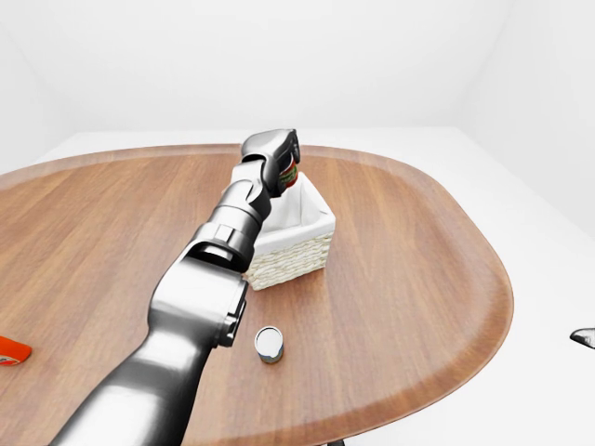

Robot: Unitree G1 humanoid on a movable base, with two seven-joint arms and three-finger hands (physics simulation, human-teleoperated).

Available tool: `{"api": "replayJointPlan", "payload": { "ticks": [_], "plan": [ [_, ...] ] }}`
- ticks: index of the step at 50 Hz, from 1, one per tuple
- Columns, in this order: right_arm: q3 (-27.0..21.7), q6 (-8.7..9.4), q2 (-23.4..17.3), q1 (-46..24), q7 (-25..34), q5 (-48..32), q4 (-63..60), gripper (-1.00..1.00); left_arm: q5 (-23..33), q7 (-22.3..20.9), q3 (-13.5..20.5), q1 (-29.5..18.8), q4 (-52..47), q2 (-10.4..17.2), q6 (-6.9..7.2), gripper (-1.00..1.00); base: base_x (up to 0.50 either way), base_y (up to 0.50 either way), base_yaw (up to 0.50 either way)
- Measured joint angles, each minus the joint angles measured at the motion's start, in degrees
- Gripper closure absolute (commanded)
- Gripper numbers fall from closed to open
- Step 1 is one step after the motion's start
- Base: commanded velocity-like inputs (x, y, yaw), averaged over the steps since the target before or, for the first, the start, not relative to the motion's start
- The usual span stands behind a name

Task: Pick up the tomato sauce, and put it in the basket.

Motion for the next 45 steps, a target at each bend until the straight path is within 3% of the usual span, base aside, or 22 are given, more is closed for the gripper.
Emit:
{"api": "replayJointPlan", "payload": {
  "ticks": [32, 33, 35, 36, 45],
  "plan": [
    [1.03, 0.00, -0.39, -0.02, -0.47, -0.85, 0.00, -1.00, 11.02, 1.72, -0.05, 3.53, 3.70, 1.34, 0.00, 1.00, 0.00, 0.00, 0.00],
    [1.01, 0.00, -0.43, -0.02, -0.50, -0.82, 0.00, -1.00, 11.23, 1.74, -0.05, 3.53, 3.71, 1.38, 0.00, 0.84, 0.00, 0.00, 0.00],
    [0.97, 0.00, -0.52, 0.00, -0.56, -0.76, 0.00, -1.00, 11.70, 1.95, -0.04, 3.54, 3.71, 1.45, 0.00, -0.80, 0.00, 0.00, 0.00],
    [0.97, 0.00, -0.56, 0.01, -0.59, -0.74, 0.00, -1.00, 12.07, 2.00, -0.06, 3.59, 3.75, 1.49, 0.00, -1.00, 0.00, 0.00, 0.00],
    [0.86, 0.00, -1.02, 0.15, -0.93, -0.55, 0.00, -1.00, 14.63, 2.61, 0.07, 3.56, 3.63, 1.88, 0.00, -1.00, 0.00, 0.00, 0.00]
  ]
}}
